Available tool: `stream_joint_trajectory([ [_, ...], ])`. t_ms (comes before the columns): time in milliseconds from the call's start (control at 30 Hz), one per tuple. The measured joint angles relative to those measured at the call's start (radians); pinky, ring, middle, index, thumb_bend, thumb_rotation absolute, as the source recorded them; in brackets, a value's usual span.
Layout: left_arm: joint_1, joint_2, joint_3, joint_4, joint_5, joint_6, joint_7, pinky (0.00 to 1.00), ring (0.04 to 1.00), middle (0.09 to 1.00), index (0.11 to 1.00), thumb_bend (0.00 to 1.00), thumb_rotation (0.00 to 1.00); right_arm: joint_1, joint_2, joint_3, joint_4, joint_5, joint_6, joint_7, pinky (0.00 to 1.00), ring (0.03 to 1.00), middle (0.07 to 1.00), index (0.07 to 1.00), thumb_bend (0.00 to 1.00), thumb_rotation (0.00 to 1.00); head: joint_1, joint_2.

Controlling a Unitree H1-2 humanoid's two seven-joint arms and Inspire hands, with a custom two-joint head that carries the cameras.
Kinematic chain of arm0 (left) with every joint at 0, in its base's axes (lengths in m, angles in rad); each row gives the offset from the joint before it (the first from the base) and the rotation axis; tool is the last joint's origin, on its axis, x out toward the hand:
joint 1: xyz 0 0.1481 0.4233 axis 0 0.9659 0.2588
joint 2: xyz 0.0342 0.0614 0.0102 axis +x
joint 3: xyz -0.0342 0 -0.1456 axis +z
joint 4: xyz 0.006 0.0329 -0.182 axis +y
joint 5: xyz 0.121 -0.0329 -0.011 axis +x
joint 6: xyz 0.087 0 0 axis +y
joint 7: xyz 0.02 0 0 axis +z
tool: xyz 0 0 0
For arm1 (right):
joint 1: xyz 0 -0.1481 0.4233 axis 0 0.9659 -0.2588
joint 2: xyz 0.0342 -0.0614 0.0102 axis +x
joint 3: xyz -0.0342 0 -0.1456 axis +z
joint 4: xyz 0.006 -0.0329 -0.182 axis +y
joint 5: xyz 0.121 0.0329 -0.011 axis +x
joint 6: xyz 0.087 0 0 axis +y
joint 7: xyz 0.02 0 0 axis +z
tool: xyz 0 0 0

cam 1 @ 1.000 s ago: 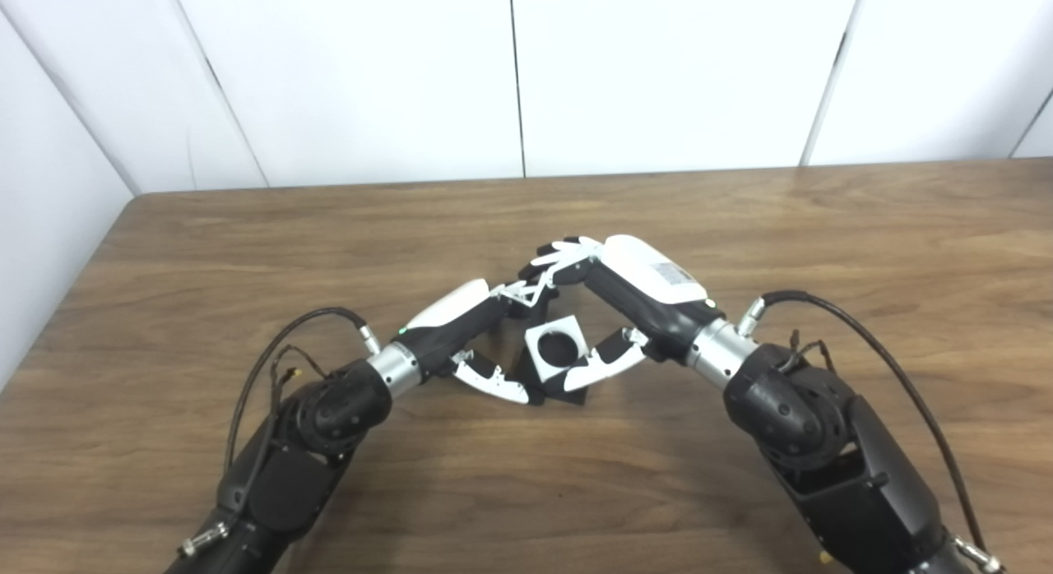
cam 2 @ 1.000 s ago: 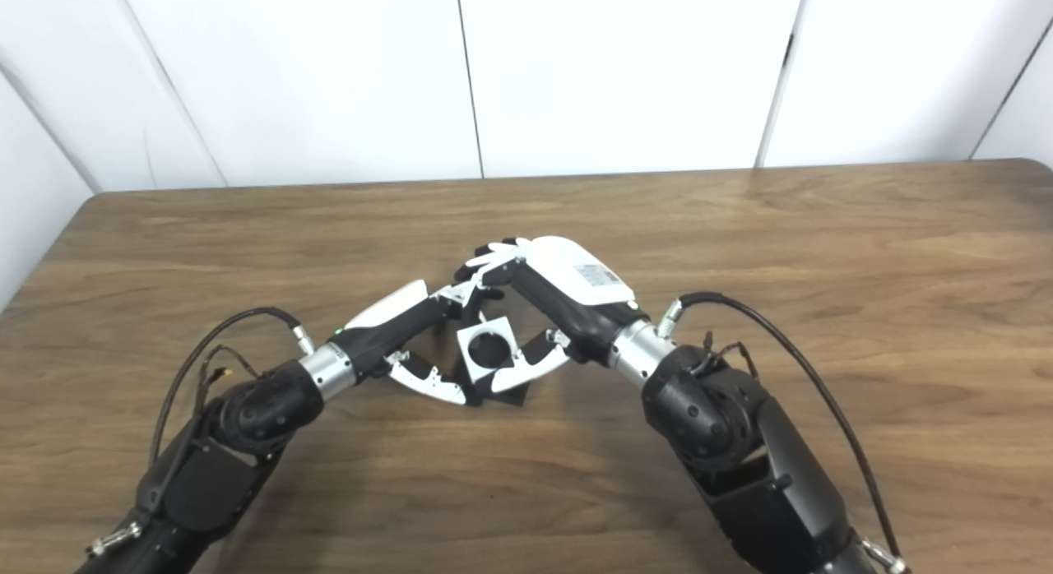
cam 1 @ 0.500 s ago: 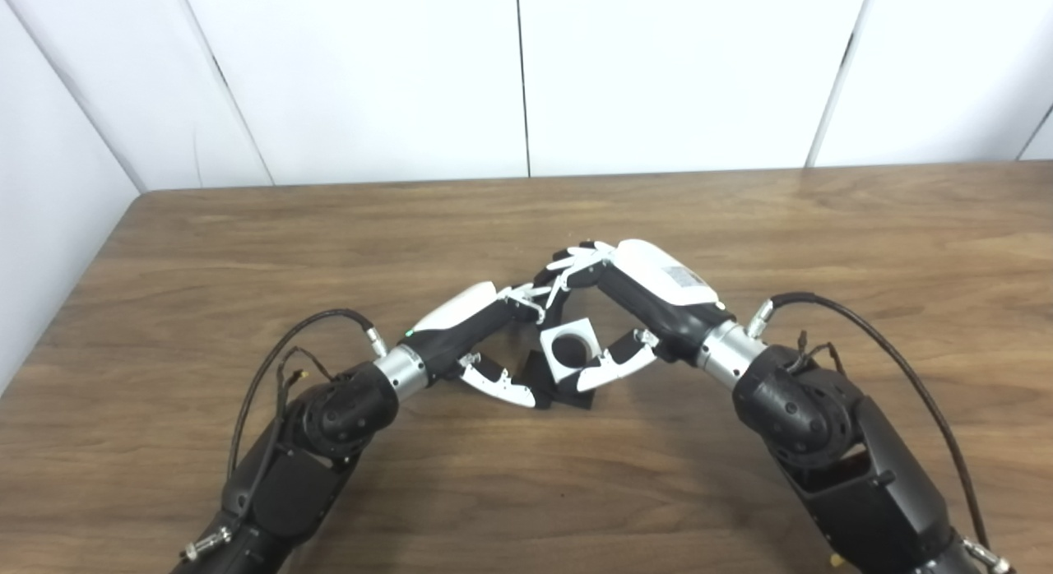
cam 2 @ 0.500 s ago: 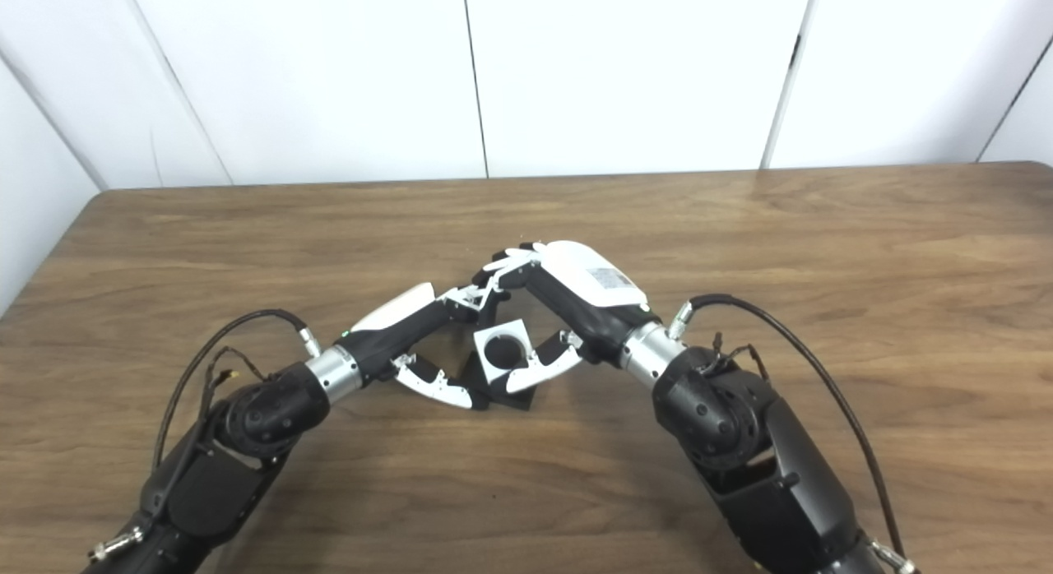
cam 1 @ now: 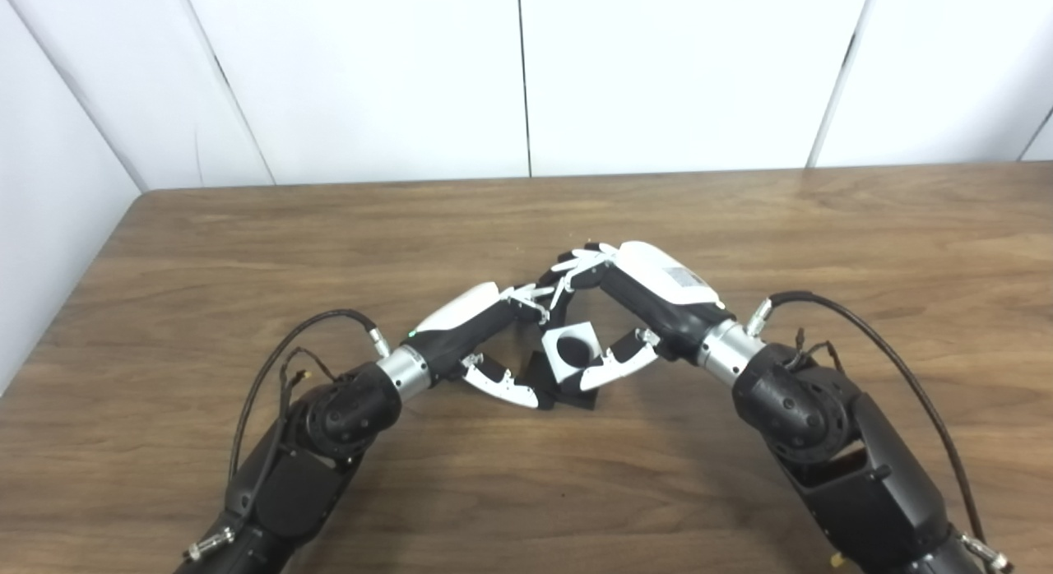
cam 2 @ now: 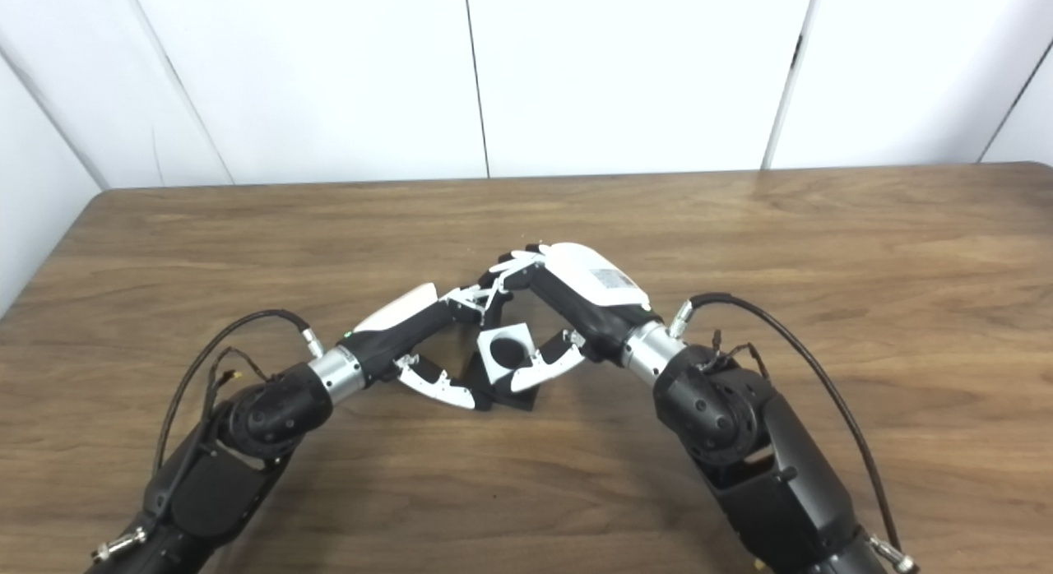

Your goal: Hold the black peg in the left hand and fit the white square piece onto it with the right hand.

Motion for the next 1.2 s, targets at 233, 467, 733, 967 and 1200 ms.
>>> stream_joint_trajectory([
  [233, -0.001, -0.002, -0.002, 0.001, 0.002, 0.0, 0.002, 1.0, 1.0, 0.947, 0.491, 0.51, 0.09, 0.0, 0.0, 0.001, 0.01, -0.001, -0.01, 0.0, 0.96, 0.9, 0.802, 0.481, 0.51, 0.14, 0.008, 0.003],
  [467, -0.002, -0.003, -0.004, 0.0, 0.004, 0.002, 0.002, 1.0, 1.0, 0.953, 0.492, 0.51, 0.09, 0.0, 0.002, 0.012, 0.01, -0.011, -0.01, 0.001, 0.95, 0.9, 0.806, 0.481, 0.51, 0.14, 0.005, 0.003],
  [733, -0.004, -0.004, -0.006, 0.0, 0.004, 0.003, 0.002, 1.0, 1.0, 0.952, 0.492, 0.51, 0.09, -0.006, 0.0, 0.017, 0.009, -0.028, -0.007, 0.024, 0.92, 0.911, 0.842, 0.493, 0.51, 0.16, 0.002, 0.006],
  [967, -0.005, -0.008, -0.009, 0.0, 0.004, 0.003, 0.001, 1.0, 1.0, 0.952, 0.491, 0.51, 0.09, -0.027, -0.023, 0.024, -0.01, -0.044, 0.016, 0.107, 0.88, 0.928, 0.9, 0.724, 0.72, 0.47, 0.0, 0.005],
  [1200, -0.005, -0.009, -0.009, 0.001, 0.004, 0.003, 0.001, 1.0, 1.0, 0.953, 0.491, 0.51, 0.09, -0.021, -0.032, 0.028, -0.01, -0.045, 0.016, 0.138, 0.89, 0.935, 0.914, 0.749, 0.75, 0.51, 0.0, 0.006],
])
